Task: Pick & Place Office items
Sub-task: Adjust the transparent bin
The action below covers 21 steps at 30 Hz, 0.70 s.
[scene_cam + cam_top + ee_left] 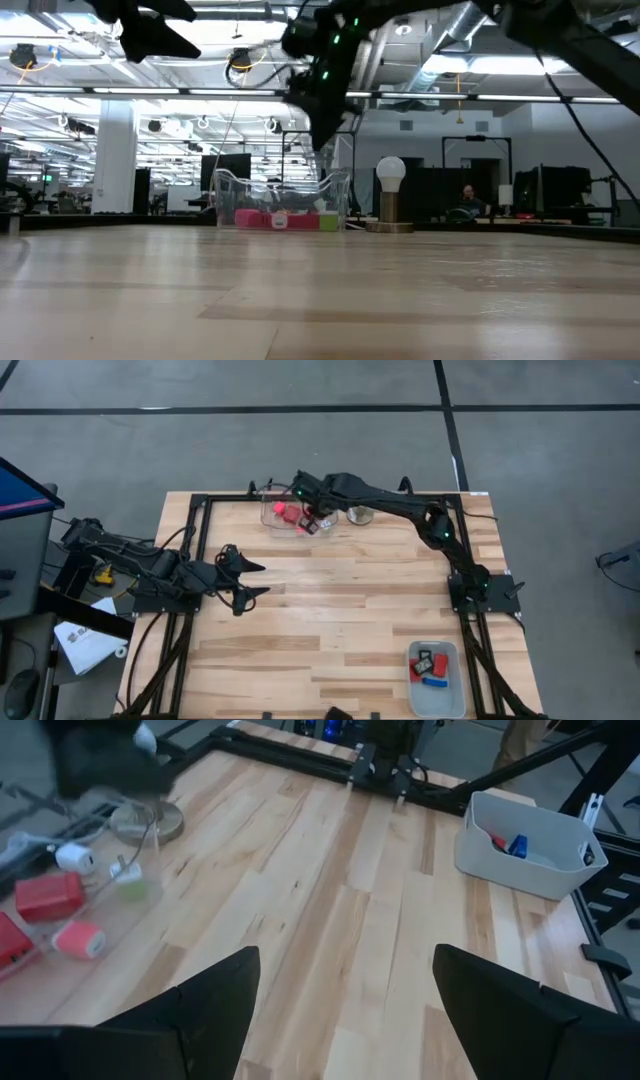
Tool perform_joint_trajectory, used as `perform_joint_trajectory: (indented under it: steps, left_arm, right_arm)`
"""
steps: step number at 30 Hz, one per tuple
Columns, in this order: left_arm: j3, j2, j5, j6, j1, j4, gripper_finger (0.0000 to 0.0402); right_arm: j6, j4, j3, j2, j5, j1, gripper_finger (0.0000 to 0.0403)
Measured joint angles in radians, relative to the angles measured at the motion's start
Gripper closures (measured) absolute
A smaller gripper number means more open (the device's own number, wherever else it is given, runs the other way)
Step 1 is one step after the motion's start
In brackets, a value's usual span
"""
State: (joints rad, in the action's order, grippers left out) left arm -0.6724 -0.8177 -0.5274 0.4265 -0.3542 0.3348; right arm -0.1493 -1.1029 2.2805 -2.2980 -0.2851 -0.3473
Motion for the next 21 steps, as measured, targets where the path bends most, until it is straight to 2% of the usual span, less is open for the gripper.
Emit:
perform_joint_trajectory:
  steps: [6,12,21]
  left_arm:
    - [0.0,0.0,0.011,0.057,-0.005,0.021,0.0105]
    - [0.0,0.0,0.012,0.084,-0.034,0.021,0.0105]
    - [0.0,0.0,-0.001,0.102,-0.07,0.024,0.0105]
  right_arm:
    - [-0.052,-0.185,0.002,0.088,-0.101,0.043,0.0403]
    - [-0.136,-0.31,-0.004,0.123,-0.108,0.045,0.0403]
    - [-0.139,-0.241,-0.224,0.117,-0.103,0.004,0.0403]
